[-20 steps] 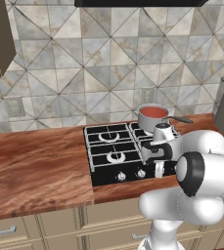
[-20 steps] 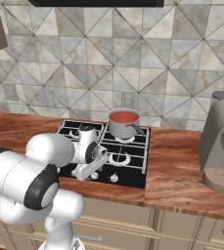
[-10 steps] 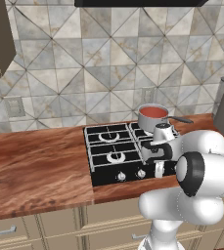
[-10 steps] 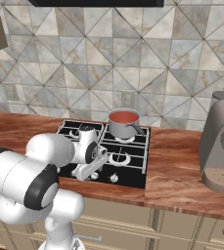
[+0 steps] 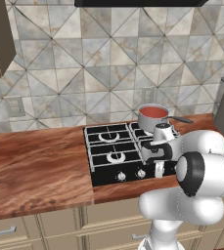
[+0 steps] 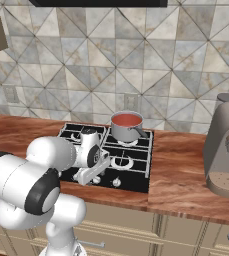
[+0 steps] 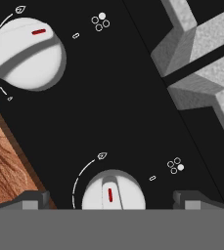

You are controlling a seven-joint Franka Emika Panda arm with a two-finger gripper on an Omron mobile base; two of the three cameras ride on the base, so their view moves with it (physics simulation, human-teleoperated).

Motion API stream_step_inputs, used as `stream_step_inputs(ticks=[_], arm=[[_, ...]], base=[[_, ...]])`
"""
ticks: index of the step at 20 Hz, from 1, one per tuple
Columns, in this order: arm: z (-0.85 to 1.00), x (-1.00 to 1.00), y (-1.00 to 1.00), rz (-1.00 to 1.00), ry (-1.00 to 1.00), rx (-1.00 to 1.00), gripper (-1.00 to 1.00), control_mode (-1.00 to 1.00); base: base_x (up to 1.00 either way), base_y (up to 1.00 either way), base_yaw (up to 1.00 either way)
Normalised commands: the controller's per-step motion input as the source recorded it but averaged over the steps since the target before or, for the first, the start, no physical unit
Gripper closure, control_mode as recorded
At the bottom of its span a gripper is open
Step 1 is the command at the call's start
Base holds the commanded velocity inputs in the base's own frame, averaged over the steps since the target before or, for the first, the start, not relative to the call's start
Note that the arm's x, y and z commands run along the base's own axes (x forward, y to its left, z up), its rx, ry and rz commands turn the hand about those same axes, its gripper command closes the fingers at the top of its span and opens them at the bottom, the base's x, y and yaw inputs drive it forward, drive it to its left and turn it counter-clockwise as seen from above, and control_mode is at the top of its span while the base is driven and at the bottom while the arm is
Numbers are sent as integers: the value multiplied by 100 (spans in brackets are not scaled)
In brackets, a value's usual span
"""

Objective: Wait until the marinara sauce is simmered to a deep red color and then turn off the stove.

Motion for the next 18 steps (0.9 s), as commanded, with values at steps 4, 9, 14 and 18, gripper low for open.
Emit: stream_step_inputs(ticks=[4, 9, 14, 18], arm=[[0, 0, 0, 0, 0, 0, -100, -100], [0, 0, 0, 0, 0, 0, -100, -100], [0, 0, 0, 0, 0, 0, -100, -100], [0, 0, 0, 0, 0, 0, -100, -100]], base=[[0, 0, 0], [0, 0, 0], [0, 0, 0], [0, 0, 0]])
